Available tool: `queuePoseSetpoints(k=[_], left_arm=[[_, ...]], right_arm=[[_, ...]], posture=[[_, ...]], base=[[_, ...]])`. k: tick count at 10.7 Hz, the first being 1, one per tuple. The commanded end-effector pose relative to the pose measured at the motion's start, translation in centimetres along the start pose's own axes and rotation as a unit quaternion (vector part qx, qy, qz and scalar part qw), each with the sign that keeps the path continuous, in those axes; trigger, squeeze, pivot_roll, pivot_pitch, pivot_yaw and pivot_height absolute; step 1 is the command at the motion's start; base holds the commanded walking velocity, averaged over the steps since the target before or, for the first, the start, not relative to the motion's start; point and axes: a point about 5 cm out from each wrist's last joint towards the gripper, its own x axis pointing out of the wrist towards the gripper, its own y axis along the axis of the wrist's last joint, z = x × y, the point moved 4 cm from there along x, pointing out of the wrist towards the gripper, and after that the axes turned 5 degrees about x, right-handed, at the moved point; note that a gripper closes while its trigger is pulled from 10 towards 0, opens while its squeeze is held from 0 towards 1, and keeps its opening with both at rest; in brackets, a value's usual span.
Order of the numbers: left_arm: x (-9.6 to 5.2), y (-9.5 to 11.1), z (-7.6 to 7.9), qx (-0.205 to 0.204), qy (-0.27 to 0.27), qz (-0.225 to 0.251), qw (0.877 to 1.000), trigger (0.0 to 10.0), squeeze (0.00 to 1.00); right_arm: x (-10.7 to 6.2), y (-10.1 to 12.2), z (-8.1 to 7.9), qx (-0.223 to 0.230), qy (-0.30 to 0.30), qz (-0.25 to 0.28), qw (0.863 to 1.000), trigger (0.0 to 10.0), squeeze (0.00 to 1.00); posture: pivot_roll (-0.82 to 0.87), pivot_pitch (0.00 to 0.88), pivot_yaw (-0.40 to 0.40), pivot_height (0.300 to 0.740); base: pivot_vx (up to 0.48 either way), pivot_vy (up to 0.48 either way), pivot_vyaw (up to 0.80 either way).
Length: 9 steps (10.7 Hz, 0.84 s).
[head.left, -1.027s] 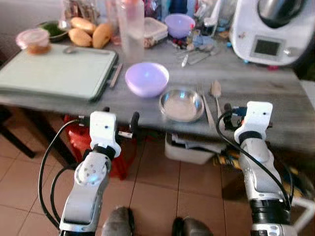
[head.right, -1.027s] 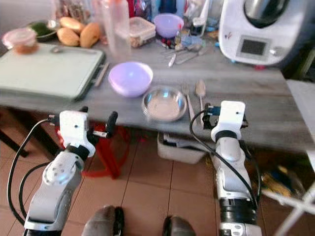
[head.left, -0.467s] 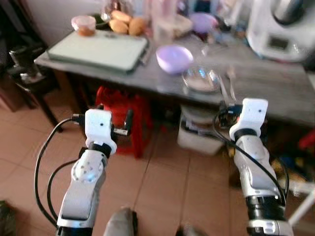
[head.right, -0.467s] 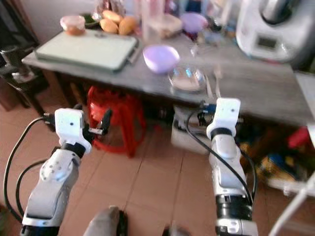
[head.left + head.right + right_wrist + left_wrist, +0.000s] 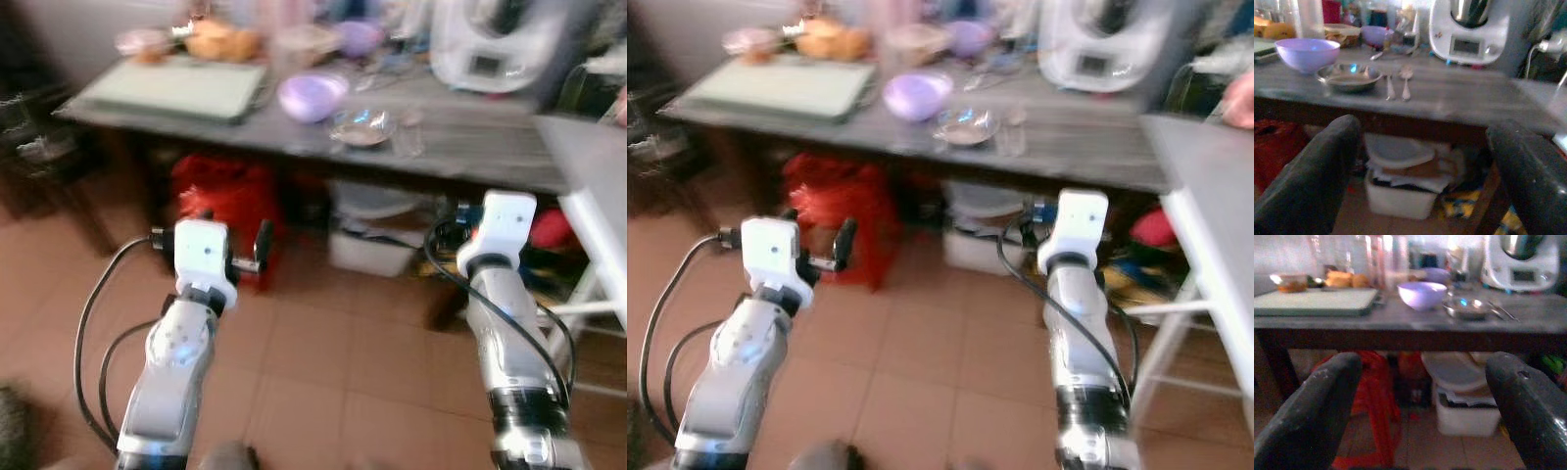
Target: Setting the table
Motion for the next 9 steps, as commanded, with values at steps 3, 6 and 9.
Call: queuePoseSetpoints(k=[3,6,9], left_arm=[[-0.7,0.2,-2.8,0.026,0.058,0.01,0.998,10.0,0.0],[-2.5,-1.4,-3.7,0.025,0.072,-0.019,0.997,10.0,0.0],[-1.5,-0.6,-3.2,0.021,0.054,-0.004,0.998,10.0,0.0]], right_arm=[[-1.0,1.8,-0.3,0.007,0.022,0.049,0.999,10.0,0.0],[-2.5,-0.2,0.6,-0.047,-0.004,0.017,0.999,10.0,0.0],[-2.0,-0.7,-0.5,-0.044,-0.001,0.011,0.999,10.0,0.0]], posture=[[0.05,0.0,-0.031,0.74],[0.06,0.0,-0.03,0.74],[0.05,0.0,-0.02,0.74]], base=[[0.08,-0.236,0.0],[0.0,-0.421,0.0],[0.0,-0.437,0.0]])
